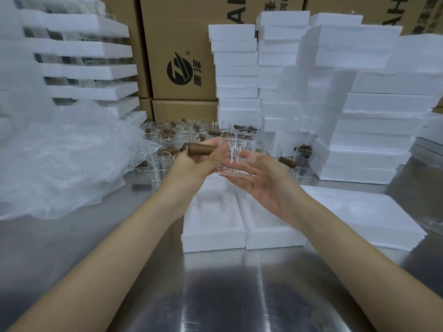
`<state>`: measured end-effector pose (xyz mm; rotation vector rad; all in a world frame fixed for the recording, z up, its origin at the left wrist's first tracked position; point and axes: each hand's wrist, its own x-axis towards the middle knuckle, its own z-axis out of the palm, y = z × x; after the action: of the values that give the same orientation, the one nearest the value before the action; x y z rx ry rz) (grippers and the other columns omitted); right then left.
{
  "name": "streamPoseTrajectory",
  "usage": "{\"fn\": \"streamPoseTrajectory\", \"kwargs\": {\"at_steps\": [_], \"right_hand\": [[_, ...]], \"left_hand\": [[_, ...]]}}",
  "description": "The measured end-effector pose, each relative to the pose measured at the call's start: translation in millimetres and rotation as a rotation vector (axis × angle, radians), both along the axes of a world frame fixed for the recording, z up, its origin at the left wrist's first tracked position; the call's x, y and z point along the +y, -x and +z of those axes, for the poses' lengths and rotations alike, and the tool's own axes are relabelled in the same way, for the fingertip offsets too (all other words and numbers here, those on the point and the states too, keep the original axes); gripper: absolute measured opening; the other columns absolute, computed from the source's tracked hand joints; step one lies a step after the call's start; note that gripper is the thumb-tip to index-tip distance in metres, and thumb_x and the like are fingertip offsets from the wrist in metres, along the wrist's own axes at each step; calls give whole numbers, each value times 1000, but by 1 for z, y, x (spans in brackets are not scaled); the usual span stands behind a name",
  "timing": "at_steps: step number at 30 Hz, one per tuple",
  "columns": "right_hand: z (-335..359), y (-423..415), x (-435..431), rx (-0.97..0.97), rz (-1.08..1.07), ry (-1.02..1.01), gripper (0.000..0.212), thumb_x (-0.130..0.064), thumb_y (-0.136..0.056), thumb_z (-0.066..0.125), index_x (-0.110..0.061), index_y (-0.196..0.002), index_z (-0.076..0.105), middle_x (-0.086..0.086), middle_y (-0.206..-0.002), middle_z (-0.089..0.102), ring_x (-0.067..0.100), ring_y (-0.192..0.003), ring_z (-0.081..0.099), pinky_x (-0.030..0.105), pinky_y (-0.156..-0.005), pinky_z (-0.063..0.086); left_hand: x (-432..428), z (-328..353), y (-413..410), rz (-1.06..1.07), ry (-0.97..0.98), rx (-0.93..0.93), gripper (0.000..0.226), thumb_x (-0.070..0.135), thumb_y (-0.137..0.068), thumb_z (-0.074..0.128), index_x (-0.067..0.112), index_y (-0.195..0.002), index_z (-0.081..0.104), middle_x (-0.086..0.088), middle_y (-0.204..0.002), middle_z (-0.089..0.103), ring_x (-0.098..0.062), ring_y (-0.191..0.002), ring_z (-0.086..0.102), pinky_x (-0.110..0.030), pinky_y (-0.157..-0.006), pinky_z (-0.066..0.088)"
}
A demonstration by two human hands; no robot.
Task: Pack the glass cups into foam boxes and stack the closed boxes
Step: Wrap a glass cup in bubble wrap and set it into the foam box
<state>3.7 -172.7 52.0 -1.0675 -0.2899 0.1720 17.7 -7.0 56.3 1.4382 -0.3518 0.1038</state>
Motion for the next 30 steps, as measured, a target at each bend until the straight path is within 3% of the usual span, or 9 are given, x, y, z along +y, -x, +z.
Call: {"fn": "streamPoseTrajectory", "kwargs": {"at_steps": [6, 9, 14, 17, 18, 20, 23, 26, 30], "right_hand": [[-2, -3, -1, -20, -22, 31, 37, -13, -79, 63, -5, -114, 55, 20, -110, 70, 34, -107, 66, 32, -90, 55], [-3, -1, 1, -57, -15, 90, 46, -17, -78, 68, -4, -120, 55, 11, -115, 70, 30, -110, 65, 30, -92, 54], [-2, 0, -2, -78, -42, 162, 58, -20, -75, 76, -3, -127, 58, 4, -107, 70, 22, -99, 66, 25, -88, 53], [1, -3, -7, -74, -46, 105, 40, -20, -75, 75, -6, -111, 66, 2, -97, 74, 20, -96, 69, 25, -87, 54], [1, -4, -8, -66, -62, 93, 34, -20, -75, 74, -7, -106, 68, 1, -94, 74, 20, -96, 70, 26, -89, 54], [1, -7, -11, -52, -84, 71, 27, -20, -75, 75, -8, -99, 71, 2, -96, 74, 22, -100, 70, 27, -89, 54], [-1, -11, -12, -30, -116, 49, 32, -21, -72, 80, -6, -99, 72, 4, -101, 73, 25, -103, 69, 28, -88, 55], [-5, -12, -11, -42, -107, 43, 35, -23, -67, 83, -7, -97, 74, 6, -104, 72, 27, -105, 68, 30, -90, 54], [-11, -15, -7, -42, -121, 93, 50, -27, -65, 85, -9, -109, 67, -1, -97, 74, 25, -104, 69, 31, -92, 53]], "left_hand": [[4, 3, 1, -46, 18, 32, 68, 47, -63, 73, 8, -117, 65, -6, -113, 71, -17, -109, 66, -31, -98, 50], [5, 3, 1, -13, 12, 35, 63, 45, -66, 73, 7, -116, 67, -4, -115, 71, -17, -111, 65, -37, -102, 48], [5, -2, -2, -57, 9, -14, 44, 27, -70, 75, 17, -113, 69, -1, -112, 72, -15, -110, 66, -24, -90, 53], [14, 1, -5, -144, -69, -120, 38, 1, -75, 74, 23, -106, 71, 6, -113, 72, -13, -110, 65, -21, -84, 53], [19, 3, -6, -100, -162, -179, 44, -9, -77, 68, 26, -104, 71, 11, -110, 72, -12, -107, 64, -24, -82, 55], [32, 8, -9, 226, -479, -369, 49, -13, -76, 59, 27, -101, 73, 18, -101, 71, -17, -97, 63, -39, -82, 55], [70, 11, -23, 866, -926, -608, 39, -9, -74, 59, 13, -102, 74, -3, -110, 71, -29, -109, 59, -44, -94, 41], [124, 4, -35, 1169, -1020, -320, 37, 11, -85, 61, 5, -121, 63, -14, -131, 58, -38, -122, 44, -47, -98, 32], [154, -11, -41, 1100, -952, -29, 50, 27, -90, 65, 0, -131, 56, -22, -137, 49, -42, -127, 39, -50, -102, 34]]}}
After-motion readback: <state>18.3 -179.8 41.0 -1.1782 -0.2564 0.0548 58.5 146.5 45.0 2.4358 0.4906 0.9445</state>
